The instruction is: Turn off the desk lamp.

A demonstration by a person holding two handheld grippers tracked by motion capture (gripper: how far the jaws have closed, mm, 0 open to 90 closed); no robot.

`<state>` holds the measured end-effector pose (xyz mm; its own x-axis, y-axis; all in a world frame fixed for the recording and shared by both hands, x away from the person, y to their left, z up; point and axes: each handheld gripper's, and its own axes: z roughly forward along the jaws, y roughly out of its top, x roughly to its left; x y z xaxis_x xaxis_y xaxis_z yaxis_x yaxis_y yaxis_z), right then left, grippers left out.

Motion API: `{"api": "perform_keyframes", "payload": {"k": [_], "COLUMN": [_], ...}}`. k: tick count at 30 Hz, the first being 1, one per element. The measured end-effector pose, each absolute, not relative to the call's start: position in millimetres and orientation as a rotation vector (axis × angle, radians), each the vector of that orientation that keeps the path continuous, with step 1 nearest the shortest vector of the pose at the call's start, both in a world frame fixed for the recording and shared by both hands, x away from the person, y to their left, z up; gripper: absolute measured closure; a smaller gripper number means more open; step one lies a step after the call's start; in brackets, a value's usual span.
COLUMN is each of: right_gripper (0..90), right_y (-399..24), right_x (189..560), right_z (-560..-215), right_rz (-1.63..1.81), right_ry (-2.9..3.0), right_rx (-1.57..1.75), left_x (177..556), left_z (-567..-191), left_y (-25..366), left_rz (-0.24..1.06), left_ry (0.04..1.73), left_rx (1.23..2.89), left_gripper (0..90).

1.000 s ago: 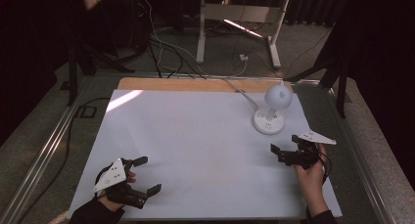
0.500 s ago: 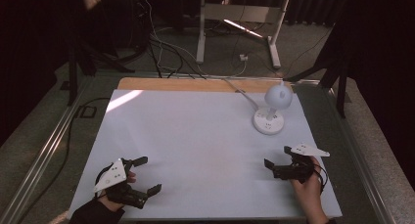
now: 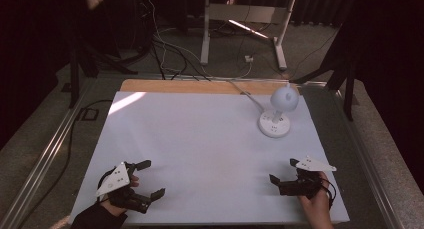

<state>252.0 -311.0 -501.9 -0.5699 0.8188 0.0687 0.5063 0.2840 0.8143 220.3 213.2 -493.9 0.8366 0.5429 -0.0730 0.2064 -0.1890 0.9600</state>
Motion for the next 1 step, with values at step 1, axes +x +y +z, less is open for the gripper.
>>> {"api": "perform_keyframes", "payload": {"k": [1], "right_gripper": [0.0], "right_y": [-310.8], "right_x": [252.3], "right_z": [-502.0], "right_rz": [1.194], "right_ry": [2.199], "right_rx": [1.194], "left_x": [220.4], "left_z": [-494.0], "left_y": [213.2], "left_rz": [0.333], "left_ry": [0.575], "left_rx": [1.766], "left_gripper": [0.6]}}
